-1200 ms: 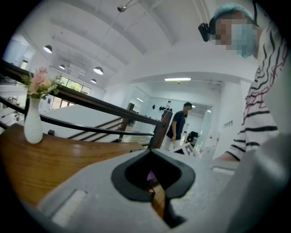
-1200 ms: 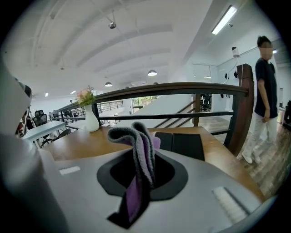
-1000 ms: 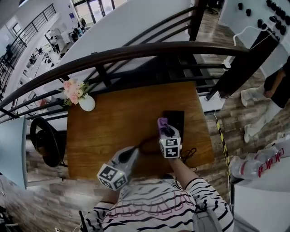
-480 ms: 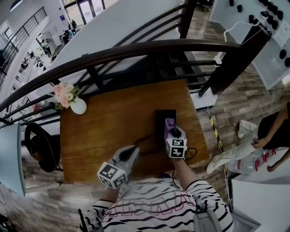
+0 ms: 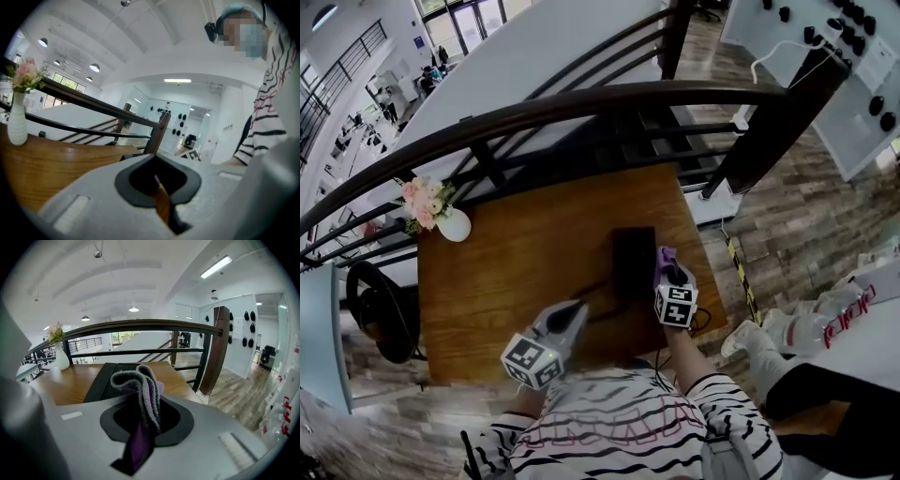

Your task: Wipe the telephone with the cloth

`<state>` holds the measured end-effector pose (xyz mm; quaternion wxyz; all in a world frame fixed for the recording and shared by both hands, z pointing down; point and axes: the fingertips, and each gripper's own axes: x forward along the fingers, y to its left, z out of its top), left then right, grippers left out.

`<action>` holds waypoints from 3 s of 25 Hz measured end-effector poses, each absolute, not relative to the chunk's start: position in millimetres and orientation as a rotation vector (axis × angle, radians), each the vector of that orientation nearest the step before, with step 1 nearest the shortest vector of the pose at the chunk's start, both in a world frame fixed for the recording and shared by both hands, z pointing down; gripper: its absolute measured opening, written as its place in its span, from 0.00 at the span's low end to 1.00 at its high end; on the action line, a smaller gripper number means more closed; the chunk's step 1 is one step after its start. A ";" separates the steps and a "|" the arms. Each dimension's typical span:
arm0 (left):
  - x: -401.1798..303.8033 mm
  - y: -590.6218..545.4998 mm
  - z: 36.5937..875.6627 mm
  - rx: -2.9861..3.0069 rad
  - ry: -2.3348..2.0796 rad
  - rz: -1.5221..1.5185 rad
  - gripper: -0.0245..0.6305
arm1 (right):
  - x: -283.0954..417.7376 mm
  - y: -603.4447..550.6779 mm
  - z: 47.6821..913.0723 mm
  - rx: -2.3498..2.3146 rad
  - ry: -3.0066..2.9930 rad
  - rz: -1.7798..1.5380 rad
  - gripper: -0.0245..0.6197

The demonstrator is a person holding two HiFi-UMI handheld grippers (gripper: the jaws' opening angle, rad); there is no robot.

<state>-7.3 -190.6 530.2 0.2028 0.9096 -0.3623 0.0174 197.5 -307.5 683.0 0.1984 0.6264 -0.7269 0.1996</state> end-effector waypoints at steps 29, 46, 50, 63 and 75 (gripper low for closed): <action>-39.3 -179.6 532.7 2.534 -1.029 0.083 0.04 | 61.5 -257.1 695.8 1.415 -2.241 0.461 0.12; 12.7 -187.2 532.8 2.572 -0.918 0.078 0.04 | 164.8 -256.2 704.5 1.572 -2.083 0.479 0.12; 23.7 -188.3 532.9 2.575 -0.911 0.073 0.04 | 177.4 -255.3 709.9 1.577 -2.062 0.485 0.12; 32.8 -192.4 530.6 2.567 -0.945 0.049 0.04 | 192.2 -259.0 698.4 1.606 -2.066 0.522 0.12; 16.8 -194.9 520.9 2.585 -0.949 0.033 0.04 | 180.2 -248.2 645.5 1.670 -2.194 0.550 0.12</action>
